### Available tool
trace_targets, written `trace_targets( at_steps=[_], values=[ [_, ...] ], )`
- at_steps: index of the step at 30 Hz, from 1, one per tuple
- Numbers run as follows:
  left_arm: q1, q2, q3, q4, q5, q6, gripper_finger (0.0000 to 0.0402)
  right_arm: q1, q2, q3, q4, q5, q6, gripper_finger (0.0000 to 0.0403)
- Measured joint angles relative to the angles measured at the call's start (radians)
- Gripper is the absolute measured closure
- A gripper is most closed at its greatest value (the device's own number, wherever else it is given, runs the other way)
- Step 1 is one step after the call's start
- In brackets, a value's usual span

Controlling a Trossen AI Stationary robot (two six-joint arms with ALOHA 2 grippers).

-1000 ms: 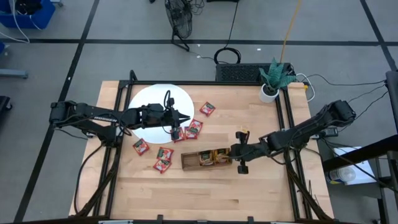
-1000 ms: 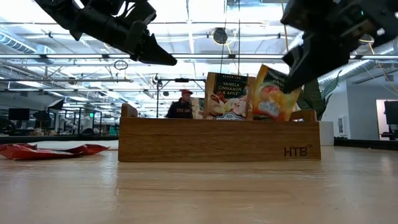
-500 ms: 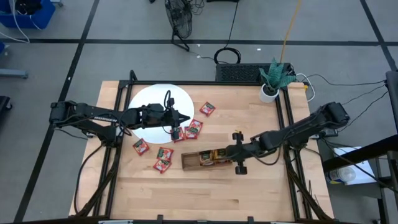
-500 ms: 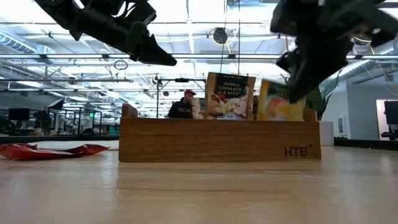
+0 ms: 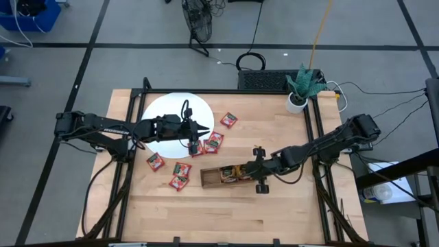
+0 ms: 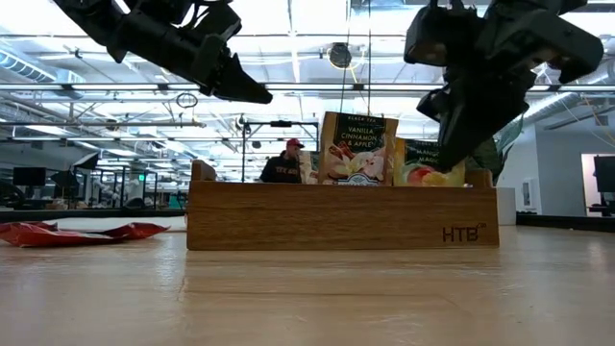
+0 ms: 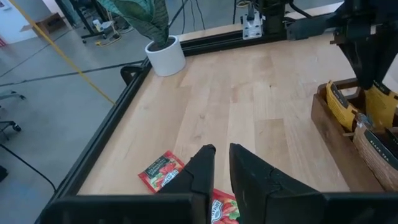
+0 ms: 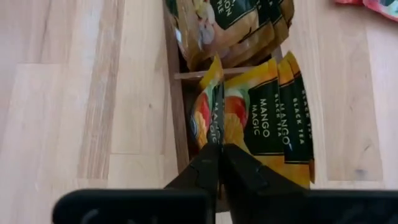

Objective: Pick & Place Tea
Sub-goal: Put the yellow tea bag into the right section of the wooden organizer, then put the red tea bag into the left section of the wooden organizer

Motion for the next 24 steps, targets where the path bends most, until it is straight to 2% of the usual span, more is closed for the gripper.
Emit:
trace_targets(
  at_steps=[8, 13, 15, 17, 20, 24],
  values=[
    [0.0, 0.0, 0.0, -0.004, 0.0, 0.0, 0.0356, -0.015, -0.02, 0.0, 0.029, 0.002, 0.002, 0.0288],
    [0.0, 0.0, 0.0, -0.015, 0.0, -0.003, 0.0366, -0.021, -0.08, -0.001, 0.038, 0.006, -0.047, 0.0236],
    [0.0, 0.0, 0.0, -0.017, 0.0, -0.002, 0.0365, -0.028, -0.115, -0.001, 0.036, 0.039, -0.1, 0.0224],
    [0.0, 0.0, 0.0, -0.016, 0.0, -0.02, 0.0361, -0.044, -0.147, -0.001, 0.055, 0.119, -0.164, 0.0217],
    [0.0, 0.0, 0.0, -0.008, -0.001, -0.067, 0.0351, -0.113, -0.18, -0.001, 0.11, 0.21, -0.269, 0.0212],
    [0.001, 0.0, 0.0, -0.011, -0.023, -0.074, 0.0331, -0.296, -0.157, 0.0, 0.225, 0.124, -0.316, 0.0211]
  ],
)
